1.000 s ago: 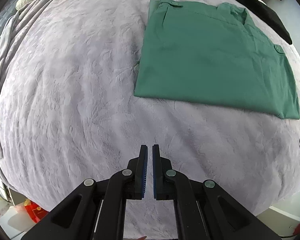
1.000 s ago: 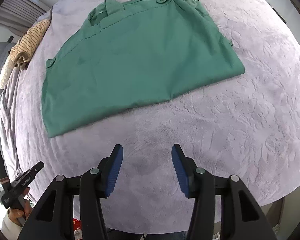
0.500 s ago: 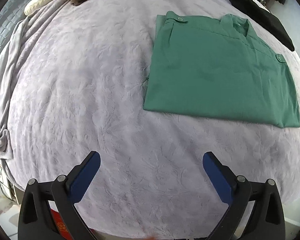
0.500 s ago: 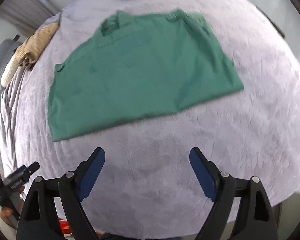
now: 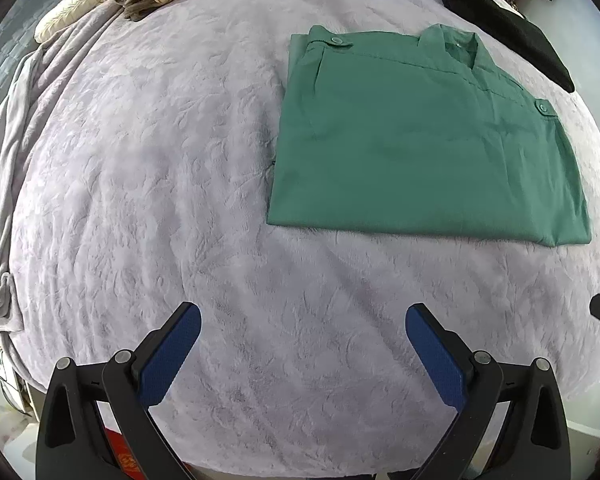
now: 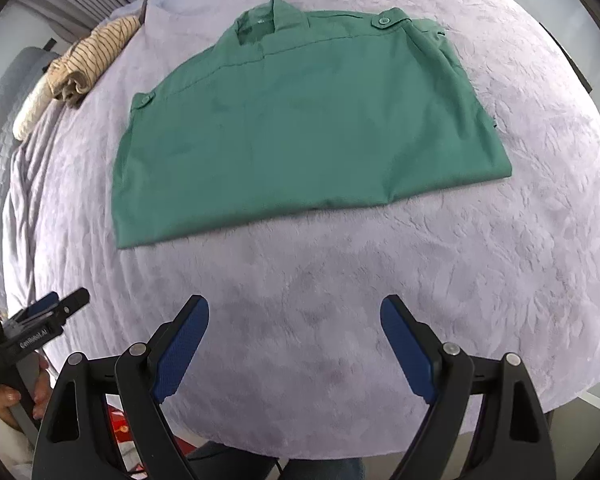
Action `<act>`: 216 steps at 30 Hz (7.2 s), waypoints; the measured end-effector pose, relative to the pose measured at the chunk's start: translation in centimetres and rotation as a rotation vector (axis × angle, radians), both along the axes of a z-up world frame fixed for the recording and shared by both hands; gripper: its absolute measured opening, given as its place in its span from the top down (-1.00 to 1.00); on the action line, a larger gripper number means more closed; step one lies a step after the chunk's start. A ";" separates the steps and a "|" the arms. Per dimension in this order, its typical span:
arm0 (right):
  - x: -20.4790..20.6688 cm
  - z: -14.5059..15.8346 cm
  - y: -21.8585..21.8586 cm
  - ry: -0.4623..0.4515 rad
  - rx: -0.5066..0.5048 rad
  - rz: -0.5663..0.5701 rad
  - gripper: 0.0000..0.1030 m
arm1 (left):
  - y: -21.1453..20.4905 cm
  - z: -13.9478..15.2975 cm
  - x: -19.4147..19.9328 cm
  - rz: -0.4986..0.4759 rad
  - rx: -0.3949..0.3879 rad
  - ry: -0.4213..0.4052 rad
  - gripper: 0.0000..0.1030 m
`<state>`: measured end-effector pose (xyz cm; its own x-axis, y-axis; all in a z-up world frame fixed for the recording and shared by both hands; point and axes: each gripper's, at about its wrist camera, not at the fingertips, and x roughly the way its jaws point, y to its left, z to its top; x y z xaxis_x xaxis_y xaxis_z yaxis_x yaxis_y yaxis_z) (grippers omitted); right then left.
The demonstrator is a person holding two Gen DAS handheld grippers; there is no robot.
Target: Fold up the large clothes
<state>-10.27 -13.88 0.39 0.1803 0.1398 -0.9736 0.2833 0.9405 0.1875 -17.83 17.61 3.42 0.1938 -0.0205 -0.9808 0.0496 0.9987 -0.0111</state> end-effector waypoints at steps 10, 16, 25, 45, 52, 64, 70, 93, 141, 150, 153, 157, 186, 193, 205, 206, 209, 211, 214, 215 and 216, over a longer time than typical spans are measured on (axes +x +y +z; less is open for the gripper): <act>0.2 -0.7 -0.1 0.066 0.059 -0.050 -0.74 | 0.5 0.2 -0.2 -0.004 -0.018 0.007 -0.99; 0.5 -1.2 0.5 0.091 0.069 -0.047 -0.74 | 1.0 -0.3 0.0 -0.001 -0.028 0.022 -0.99; 0.7 -2.6 1.3 0.131 0.087 -0.058 -0.74 | 1.9 -1.6 0.2 0.002 -0.039 0.052 -0.99; 5.2 -9.8 6.0 0.099 0.552 -0.216 -0.74 | 5.2 -4.2 3.0 0.039 -0.083 0.075 -0.99; 8.8 -14.5 9.0 0.022 0.764 -0.284 -0.74 | 6.8 -5.5 4.5 0.078 -0.188 0.090 -0.99; 11.7 -15.6 8.7 -0.053 0.902 -0.391 0.89 | 8.1 -8.0 8.6 0.133 -0.528 0.140 -0.99; 13.4 -10.4 7.6 -0.167 0.908 -0.294 0.89 | 6.8 -9.1 14.2 0.123 -0.753 0.145 -0.99; 13.5 -14.5 -0.7 -0.033 0.435 -0.131 0.94 | -7.1 2.9 18.3 -0.225 -0.498 -0.092 0.67; 7.1 0.0 -14.8 -0.294 0.247 -0.074 -0.31 | -18.9 -1.5 11.8 -0.263 -0.092 -0.095 -0.99; 4.8 -0.4 -17.2 -0.239 -0.123 -0.117 0.90 | -19.7 -1.2 11.6 -0.281 -0.095 -0.124 -0.99; 2.7 -4.8 -21.1 -0.116 -0.028 -0.241 0.97 | -20.3 -2.9 11.5 -0.277 -0.119 -0.083 -0.99; -0.5 -9.7 -23.3 -0.019 0.027 -0.343 1.00 | -20.8 -4.4 11.4 -0.267 -0.093 -0.058 -0.99; 13.4 -4.8 -22.0 -0.203 0.056 -0.058 0.96 | -21.2 -2.7 8.8 -0.303 -0.126 -0.062 -0.99; 13.2 -9.4 -24.6 -0.128 0.116 -0.143 0.96 | -22.5 -3.7 8.6 -0.321 -0.107 -0.079 -1.00; 5.0 -4.2 -21.0 -0.141 0.083 -0.088 0.95 | -21.8 -3.0 7.7 -0.299 -0.094 -0.061 -0.99; 4.9 -5.7 -20.8 -0.098 0.060 -0.094 0.95 | -21.9 -3.0 7.7 -0.300 -0.094 -0.059 -0.99; 3.3 -9.4 -22.2 -0.042 0.104 -0.172 1.00 | -22.6 -3.1 8.0 -0.297 -0.095 -0.037 -1.00; 2.7 -9.0 -22.6 -0.063 0.134 -0.202 1.00 | -22.7 -3.0 8.0 -0.296 -0.079 -0.040 -0.99; 2.0 -8.2 -22.4 -0.017 0.067 -0.168 0.97 | -22.7 -2.9 8.0 -0.285 -0.062 -0.029 -0.99; 1.6 -8.0 -22.7 -0.002 0.063 -0.171 0.92 | -22.5 -2.7 7.9 -0.279 -0.060 -0.022 -0.99; 1.1 -7.7 -23.0 0.001 0.069 -0.183 0.90 | -22.6 -2.6 7.9 -0.274 -0.054 -0.015 -0.99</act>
